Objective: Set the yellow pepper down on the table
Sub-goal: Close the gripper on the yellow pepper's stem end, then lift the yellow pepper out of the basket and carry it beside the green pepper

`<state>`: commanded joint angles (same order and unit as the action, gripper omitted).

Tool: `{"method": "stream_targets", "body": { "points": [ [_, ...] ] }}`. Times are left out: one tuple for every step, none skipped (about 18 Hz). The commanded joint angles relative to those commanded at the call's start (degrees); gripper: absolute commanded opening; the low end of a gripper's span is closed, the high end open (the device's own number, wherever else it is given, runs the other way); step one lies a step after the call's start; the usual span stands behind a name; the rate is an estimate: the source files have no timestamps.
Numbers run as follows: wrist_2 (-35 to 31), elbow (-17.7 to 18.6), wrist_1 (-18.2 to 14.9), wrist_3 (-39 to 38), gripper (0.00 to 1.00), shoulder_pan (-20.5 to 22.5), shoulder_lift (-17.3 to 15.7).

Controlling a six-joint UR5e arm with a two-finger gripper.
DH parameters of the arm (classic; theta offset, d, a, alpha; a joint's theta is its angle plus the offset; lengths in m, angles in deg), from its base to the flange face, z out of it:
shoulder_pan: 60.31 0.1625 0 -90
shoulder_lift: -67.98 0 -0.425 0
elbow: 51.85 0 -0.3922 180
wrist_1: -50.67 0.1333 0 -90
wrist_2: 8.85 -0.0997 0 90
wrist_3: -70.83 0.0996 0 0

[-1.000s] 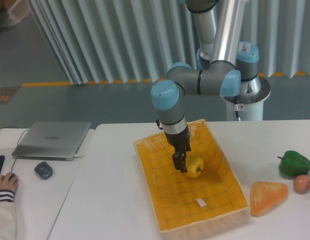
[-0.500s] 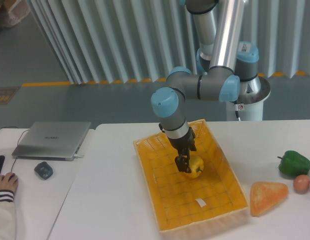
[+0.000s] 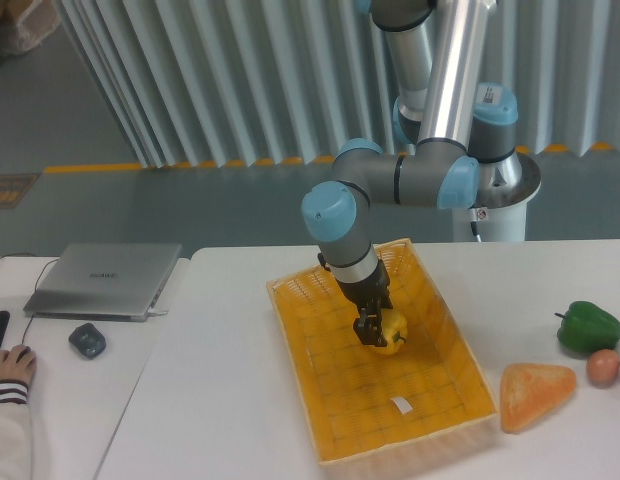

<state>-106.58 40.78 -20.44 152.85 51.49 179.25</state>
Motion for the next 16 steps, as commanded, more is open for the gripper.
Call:
{"method": "stream_targets", "body": {
  "points": [
    [0.0, 0.0, -0.09, -0.18, 0.57, 0.09, -0.09],
    [0.17, -0.09, -0.17, -0.27, 0.56, 0.09, -0.35],
    [0.26, -0.26, -0.44, -0.19, 0.56, 0.09, -0.61],
    [0.35, -0.52, -0.53, -0.19, 0.56, 0.17, -0.88],
    [0.53, -0.96, -0.61, -0.27, 0.56, 0.44, -1.57],
    [0.61, -1.23, -1.4, -0.27, 0.56, 0.61, -2.37],
    [0.7, -1.75, -2.54, -0.36, 0.56, 1.05, -2.9],
    [0.96, -2.45, -3.77, -1.06, 0.56, 1.66, -3.07],
    [1.84, -3.24, -4.65, -2.28, 0.56, 2.37, -3.08],
    [2.8, -3.95, -4.92, -3.25, 0.56, 2.98, -3.6],
    [3.86, -4.39, -4.92, -3.78, 0.56, 3.94, -4.21],
    [4.91, -4.92, -4.75, -4.31, 0.56, 5.17, -4.48],
    [5.97, -5.36, -4.49, -4.84, 0.56, 6.14, -4.48],
    [6.67, -5.62, -4.4, -5.54, 0.56, 7.02, -4.57],
    [7.38, -5.97, -4.22, -6.5, 0.56, 7.64, -4.92],
    [8.43, -6.59, -3.26, -8.17, 0.56, 8.6, -5.44]
  ]
}}
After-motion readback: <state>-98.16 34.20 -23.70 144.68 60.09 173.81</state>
